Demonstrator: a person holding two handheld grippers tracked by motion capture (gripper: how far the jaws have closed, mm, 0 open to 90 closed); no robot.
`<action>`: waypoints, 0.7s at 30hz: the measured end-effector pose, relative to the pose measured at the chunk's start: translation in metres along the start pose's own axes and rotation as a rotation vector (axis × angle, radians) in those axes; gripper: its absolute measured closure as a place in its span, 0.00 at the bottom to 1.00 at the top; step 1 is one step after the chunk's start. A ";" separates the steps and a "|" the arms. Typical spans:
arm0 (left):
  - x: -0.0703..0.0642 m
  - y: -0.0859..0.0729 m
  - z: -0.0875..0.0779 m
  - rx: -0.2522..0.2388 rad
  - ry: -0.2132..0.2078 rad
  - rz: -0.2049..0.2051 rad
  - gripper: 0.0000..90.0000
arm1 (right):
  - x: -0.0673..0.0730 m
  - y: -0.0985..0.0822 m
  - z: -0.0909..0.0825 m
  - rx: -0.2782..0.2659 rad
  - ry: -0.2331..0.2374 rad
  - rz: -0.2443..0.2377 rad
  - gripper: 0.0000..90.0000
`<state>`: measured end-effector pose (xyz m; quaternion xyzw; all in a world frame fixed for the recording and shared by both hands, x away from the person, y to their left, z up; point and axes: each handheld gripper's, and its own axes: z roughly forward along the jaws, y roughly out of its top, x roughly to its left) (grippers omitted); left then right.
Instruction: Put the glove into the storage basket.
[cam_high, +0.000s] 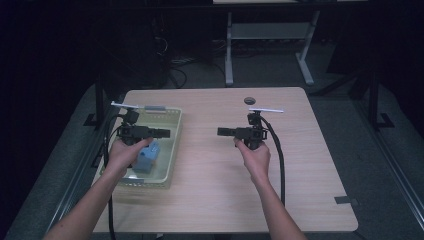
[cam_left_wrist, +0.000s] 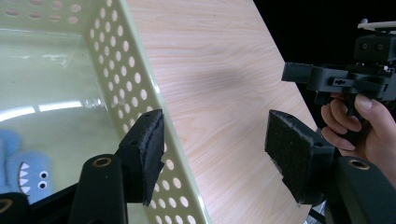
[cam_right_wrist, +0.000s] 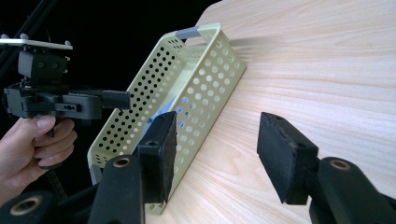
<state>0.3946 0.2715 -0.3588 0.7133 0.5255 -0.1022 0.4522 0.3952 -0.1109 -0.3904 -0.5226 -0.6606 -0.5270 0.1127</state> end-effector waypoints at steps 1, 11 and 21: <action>-0.001 0.000 0.001 -0.002 -0.001 -0.001 0.41 | 0.000 0.000 -0.001 0.002 -0.002 0.000 0.52; -0.010 -0.001 0.010 0.000 -0.024 0.007 0.40 | -0.007 -0.005 -0.012 -0.014 -0.005 0.018 0.51; -0.021 -0.004 0.025 0.010 -0.065 0.018 0.38 | -0.021 -0.014 -0.023 -0.029 -0.009 0.055 0.48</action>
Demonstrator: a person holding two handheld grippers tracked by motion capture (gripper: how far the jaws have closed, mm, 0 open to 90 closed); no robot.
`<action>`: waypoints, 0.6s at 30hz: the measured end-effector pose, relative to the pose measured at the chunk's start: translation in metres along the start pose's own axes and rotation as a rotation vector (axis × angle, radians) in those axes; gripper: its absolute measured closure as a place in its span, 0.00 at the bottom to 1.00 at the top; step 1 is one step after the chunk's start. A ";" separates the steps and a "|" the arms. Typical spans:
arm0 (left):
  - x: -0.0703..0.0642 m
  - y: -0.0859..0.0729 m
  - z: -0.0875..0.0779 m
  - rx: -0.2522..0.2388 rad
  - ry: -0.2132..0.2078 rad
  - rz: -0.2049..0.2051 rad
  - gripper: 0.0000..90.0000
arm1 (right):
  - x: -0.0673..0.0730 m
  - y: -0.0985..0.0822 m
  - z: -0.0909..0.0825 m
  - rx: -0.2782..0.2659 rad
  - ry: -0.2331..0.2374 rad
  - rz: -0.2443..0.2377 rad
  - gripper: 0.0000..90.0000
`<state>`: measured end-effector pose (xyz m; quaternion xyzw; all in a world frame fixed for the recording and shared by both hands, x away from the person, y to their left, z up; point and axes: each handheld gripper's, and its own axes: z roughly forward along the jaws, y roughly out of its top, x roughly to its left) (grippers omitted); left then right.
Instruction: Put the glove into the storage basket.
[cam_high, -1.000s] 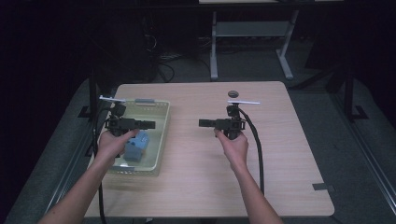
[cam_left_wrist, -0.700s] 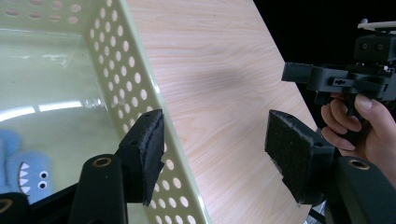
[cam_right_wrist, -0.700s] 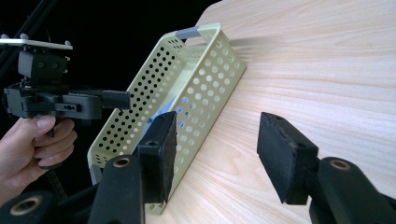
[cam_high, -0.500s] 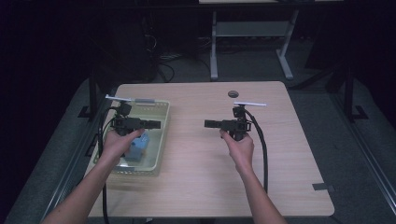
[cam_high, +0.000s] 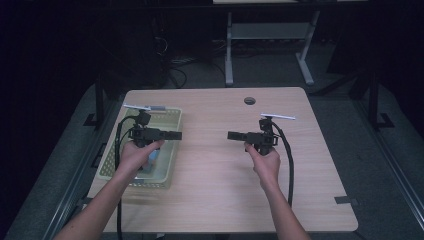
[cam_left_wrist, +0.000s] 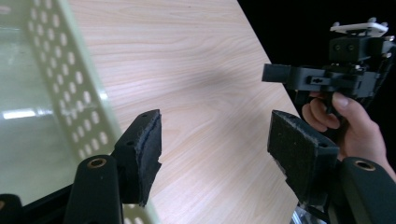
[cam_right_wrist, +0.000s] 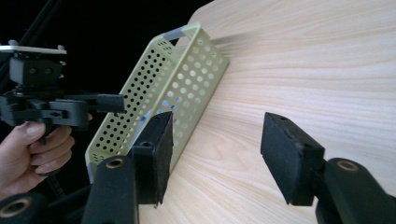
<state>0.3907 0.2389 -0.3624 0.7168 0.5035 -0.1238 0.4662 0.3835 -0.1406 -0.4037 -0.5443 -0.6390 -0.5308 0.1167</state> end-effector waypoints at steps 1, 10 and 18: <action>-0.001 0.000 0.001 0.000 -0.008 0.000 0.38 | -0.001 -0.001 -0.001 0.000 0.001 0.006 0.48; -0.008 -0.002 0.013 0.008 -0.022 0.013 0.36 | -0.010 -0.002 -0.015 -0.029 -0.024 0.011 0.46; -0.015 -0.005 0.026 0.016 -0.047 0.019 0.31 | -0.021 -0.006 -0.033 -0.070 -0.030 0.042 0.43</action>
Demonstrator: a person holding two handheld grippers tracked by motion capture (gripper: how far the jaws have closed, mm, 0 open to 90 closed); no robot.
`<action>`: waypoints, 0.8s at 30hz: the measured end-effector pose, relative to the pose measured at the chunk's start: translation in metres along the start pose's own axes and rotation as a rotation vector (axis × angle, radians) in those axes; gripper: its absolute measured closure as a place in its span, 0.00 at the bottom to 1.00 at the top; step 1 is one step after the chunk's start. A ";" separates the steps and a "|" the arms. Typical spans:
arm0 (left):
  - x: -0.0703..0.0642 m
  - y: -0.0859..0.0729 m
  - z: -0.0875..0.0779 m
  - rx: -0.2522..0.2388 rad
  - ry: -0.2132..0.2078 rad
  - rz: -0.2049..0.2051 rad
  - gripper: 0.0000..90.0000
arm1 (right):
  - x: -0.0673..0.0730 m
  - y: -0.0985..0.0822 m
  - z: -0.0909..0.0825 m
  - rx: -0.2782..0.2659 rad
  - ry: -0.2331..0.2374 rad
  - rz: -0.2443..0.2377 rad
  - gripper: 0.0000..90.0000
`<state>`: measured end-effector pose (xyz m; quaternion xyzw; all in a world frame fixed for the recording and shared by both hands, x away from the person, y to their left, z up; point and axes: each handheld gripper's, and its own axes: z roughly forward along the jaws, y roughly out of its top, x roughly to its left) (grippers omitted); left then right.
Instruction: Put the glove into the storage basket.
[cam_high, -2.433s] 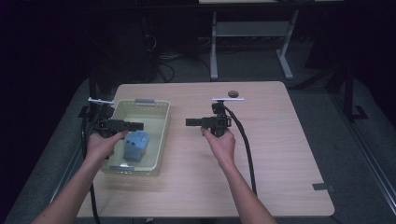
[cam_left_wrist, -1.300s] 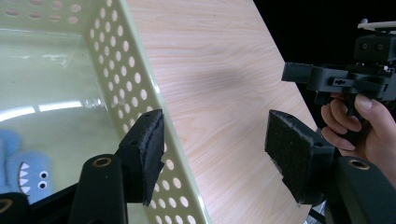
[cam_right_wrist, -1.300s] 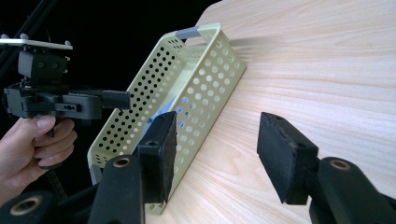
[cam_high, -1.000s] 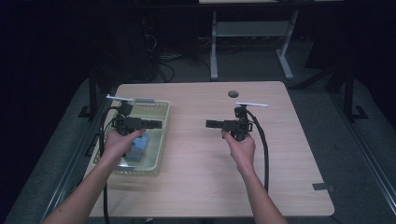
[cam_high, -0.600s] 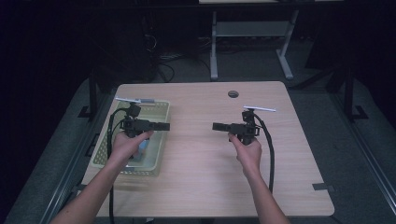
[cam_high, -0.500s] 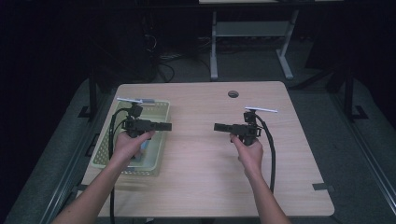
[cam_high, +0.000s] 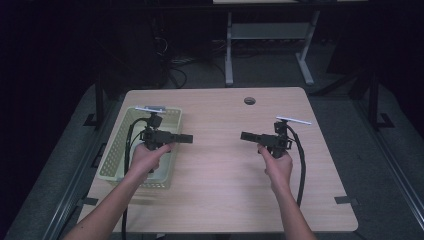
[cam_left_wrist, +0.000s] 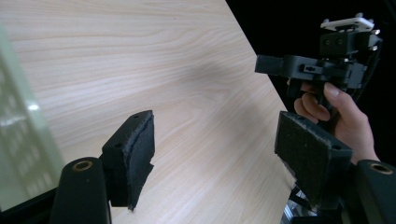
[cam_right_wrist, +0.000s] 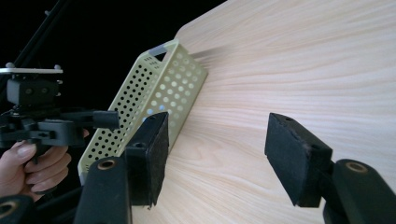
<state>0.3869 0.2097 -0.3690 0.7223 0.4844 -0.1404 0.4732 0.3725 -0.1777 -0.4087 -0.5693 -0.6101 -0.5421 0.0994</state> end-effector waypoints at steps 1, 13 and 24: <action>-0.001 0.000 0.002 0.000 -0.006 0.002 0.31 | -0.003 -0.001 -0.002 -0.001 -0.008 0.002 0.43; -0.012 -0.009 0.028 0.053 -0.001 0.021 0.29 | -0.026 -0.011 -0.024 0.004 -0.040 0.030 0.40; -0.026 -0.014 0.049 0.084 -0.020 0.055 0.29 | -0.038 -0.020 -0.046 -0.010 -0.062 0.047 0.38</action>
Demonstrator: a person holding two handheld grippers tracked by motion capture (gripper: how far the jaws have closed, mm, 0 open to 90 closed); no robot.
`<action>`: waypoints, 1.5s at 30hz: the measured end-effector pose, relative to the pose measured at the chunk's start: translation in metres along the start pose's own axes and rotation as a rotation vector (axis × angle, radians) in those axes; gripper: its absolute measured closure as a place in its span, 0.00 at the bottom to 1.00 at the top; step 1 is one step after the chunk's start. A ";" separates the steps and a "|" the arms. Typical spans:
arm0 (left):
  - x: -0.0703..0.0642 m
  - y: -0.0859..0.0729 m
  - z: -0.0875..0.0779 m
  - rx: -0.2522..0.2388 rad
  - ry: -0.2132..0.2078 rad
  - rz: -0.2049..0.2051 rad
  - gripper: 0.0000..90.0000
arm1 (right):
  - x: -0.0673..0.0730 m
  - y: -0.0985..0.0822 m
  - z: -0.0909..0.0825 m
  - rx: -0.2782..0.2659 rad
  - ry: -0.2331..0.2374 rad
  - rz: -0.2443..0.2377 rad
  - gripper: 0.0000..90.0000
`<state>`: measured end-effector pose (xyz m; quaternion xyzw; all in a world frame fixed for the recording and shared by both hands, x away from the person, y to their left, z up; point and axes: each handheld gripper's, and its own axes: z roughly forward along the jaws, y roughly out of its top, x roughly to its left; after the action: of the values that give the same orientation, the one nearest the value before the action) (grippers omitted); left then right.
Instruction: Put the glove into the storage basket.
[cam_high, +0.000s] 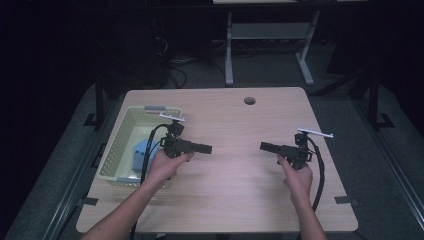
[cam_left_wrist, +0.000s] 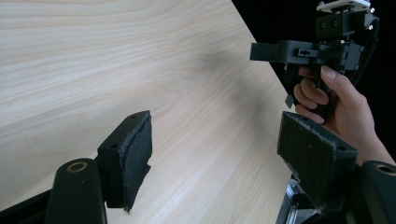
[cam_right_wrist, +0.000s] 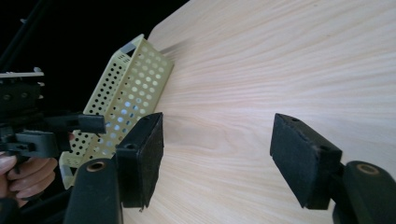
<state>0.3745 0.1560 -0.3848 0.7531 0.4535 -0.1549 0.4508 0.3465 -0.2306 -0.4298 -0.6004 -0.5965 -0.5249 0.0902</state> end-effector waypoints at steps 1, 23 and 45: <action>-0.001 0.000 0.001 0.006 -0.003 0.008 0.29 | -0.001 0.000 -0.002 0.003 0.000 -0.004 0.38; -0.022 -0.016 0.043 0.053 -0.051 0.057 0.29 | -0.041 -0.024 -0.046 -0.038 -0.026 0.057 0.35; -0.031 -0.051 0.060 0.081 -0.102 0.113 0.29 | -0.057 -0.053 -0.072 -0.048 0.008 0.067 0.31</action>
<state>0.3264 0.0996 -0.4254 0.7863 0.3800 -0.1858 0.4505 0.2806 -0.3046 -0.4685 -0.6198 -0.5629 -0.5384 0.0955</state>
